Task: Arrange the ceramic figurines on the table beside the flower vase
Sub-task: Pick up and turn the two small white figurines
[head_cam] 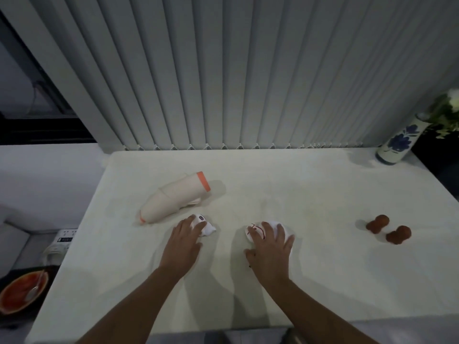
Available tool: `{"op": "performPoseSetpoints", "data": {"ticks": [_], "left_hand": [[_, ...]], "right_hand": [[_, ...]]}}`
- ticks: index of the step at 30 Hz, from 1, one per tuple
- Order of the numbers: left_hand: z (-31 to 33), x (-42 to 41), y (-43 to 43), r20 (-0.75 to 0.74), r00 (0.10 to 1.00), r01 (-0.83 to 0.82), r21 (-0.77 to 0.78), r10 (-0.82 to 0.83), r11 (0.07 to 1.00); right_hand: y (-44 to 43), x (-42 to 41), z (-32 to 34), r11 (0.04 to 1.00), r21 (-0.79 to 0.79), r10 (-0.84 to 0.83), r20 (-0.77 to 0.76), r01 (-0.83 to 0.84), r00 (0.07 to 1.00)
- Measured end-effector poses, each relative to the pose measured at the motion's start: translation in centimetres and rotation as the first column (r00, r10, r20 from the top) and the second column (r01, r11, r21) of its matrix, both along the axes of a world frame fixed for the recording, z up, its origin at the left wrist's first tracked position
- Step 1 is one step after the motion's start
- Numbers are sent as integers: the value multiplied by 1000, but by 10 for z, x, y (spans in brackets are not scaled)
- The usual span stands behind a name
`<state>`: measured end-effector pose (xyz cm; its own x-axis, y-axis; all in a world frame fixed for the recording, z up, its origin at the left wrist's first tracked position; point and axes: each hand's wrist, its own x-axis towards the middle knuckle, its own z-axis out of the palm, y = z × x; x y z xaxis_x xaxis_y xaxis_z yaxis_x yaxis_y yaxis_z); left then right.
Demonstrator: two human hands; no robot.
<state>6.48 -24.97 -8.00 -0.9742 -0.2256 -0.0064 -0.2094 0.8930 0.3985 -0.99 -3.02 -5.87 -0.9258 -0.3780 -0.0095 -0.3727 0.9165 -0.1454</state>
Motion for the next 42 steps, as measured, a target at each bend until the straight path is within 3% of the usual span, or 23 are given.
{"op": "performPoseSetpoints", "data": {"ticks": [3, 13, 25, 33, 42], "left_hand": [[2, -8, 1, -10, 1000, -17, 87, 18, 996], [6, -24, -8, 73, 997, 15, -24, -13, 1000], [12, -34, -14, 113, 993, 44, -32, -40, 999], [22, -54, 29, 107, 994, -46, 116, 34, 992], [26, -72, 60, -18, 996, -84, 187, 89, 979]], "right_hand": [[2, -4, -3, 1000, 19, 12, -8, -12, 1000], [-2, -9, -9, 995, 94, 27, -92, -18, 995], [8, -35, -3, 994, -102, -39, -106, 28, 994], [27, -45, 1, 991, -111, 66, -60, -73, 996], [50, -64, 10, 958, -123, 256, -37, -259, 966]]}}
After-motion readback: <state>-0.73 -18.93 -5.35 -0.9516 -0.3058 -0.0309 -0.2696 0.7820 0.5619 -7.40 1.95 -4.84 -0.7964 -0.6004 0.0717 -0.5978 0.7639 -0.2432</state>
